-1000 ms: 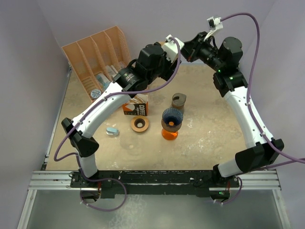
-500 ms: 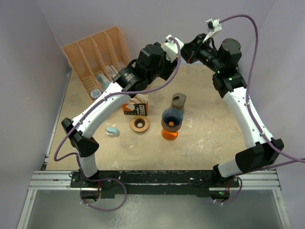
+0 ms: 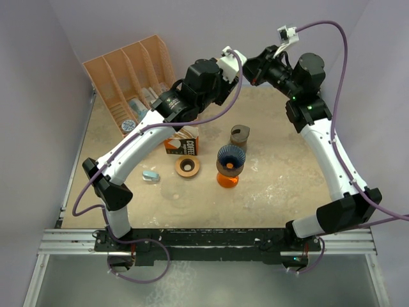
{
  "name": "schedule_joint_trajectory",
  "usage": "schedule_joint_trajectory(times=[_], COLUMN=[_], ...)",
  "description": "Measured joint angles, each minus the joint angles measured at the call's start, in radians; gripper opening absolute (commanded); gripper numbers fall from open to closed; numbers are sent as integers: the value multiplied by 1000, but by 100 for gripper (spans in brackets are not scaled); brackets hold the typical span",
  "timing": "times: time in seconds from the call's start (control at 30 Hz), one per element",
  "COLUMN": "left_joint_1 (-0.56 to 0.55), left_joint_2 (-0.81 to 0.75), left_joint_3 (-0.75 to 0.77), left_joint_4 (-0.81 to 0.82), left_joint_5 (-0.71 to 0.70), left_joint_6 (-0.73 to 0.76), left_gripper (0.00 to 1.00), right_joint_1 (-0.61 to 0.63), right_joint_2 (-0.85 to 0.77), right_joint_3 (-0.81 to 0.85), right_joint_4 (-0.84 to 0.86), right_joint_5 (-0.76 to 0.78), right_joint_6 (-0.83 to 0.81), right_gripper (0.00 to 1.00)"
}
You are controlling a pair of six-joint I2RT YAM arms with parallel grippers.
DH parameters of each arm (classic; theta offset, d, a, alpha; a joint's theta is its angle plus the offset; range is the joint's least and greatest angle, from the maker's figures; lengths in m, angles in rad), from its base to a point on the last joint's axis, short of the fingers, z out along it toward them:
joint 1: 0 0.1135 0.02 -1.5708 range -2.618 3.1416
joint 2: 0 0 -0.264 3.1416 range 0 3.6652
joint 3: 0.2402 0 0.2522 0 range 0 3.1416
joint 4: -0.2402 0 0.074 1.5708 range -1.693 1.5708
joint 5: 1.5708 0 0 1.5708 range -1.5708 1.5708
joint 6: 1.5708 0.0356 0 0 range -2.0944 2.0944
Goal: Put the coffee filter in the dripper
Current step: Pick up the coffee filter from the coffee filter holder.
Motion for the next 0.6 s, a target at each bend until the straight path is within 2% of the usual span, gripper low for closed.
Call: schedule_joint_trajectory(times=[0.6], left_joint_1=[-1], left_joint_2=[0], left_joint_3=[0], left_joint_4=[3], left_joint_5=[8], left_joint_6=[3], left_gripper=[33], right_joint_1=[-6], right_joint_2=[-7], right_joint_3=[-10], right_joint_4=[4], right_joint_5=[0], right_joint_6=[9], right_gripper=[0])
